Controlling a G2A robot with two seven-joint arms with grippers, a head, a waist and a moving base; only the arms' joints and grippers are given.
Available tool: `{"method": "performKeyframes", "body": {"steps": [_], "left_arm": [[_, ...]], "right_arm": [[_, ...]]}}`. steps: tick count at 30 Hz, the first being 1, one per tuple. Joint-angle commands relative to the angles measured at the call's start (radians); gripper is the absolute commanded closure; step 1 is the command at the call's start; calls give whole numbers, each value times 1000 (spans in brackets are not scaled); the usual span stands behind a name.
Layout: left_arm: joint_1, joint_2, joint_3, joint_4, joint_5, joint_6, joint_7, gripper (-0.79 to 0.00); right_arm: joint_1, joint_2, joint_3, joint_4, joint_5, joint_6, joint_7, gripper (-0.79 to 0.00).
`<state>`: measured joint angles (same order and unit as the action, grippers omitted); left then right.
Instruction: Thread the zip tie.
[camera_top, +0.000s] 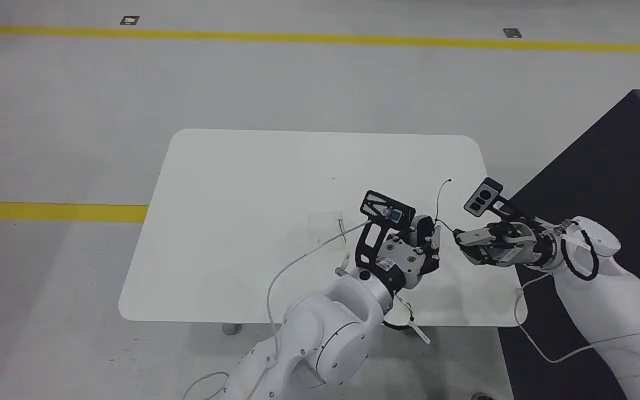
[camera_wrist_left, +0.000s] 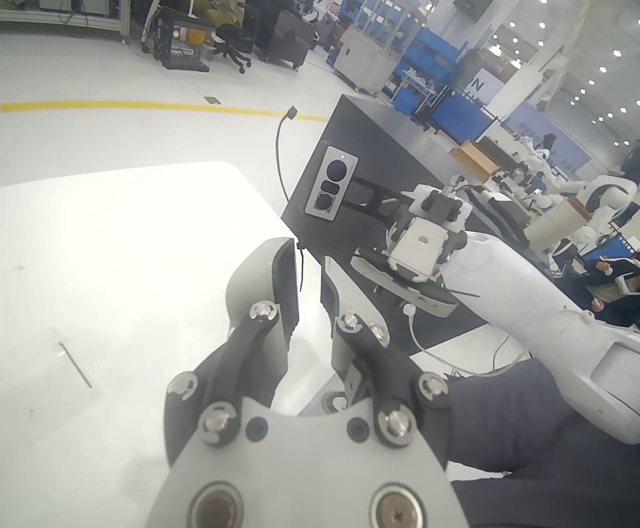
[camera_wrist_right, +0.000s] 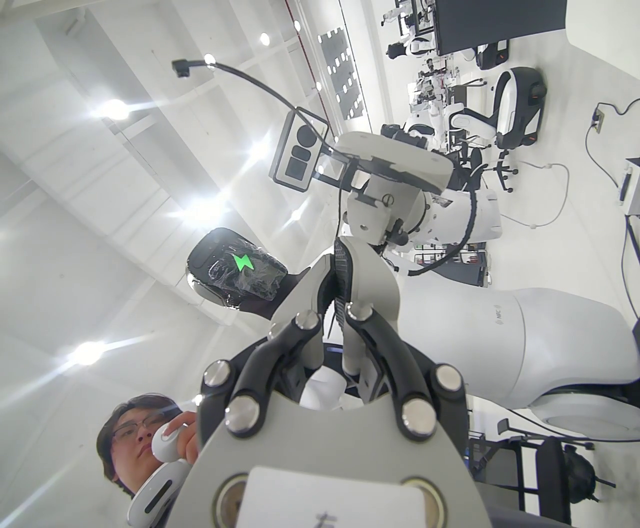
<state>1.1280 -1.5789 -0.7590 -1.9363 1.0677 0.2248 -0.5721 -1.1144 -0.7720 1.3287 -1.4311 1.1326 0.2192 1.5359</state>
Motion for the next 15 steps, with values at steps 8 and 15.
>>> {"method": "performKeyframes", "body": {"steps": [8, 15], "left_arm": [[0, -6, 2, 3, 3, -4, -1, 0], [2, -9, 2, 10, 8, -11, -4, 0]], "right_arm": [[0, 0, 0, 0, 0, 0, 0, 0], [-5, -1, 0, -11, 2, -5, -22, 0]]}}
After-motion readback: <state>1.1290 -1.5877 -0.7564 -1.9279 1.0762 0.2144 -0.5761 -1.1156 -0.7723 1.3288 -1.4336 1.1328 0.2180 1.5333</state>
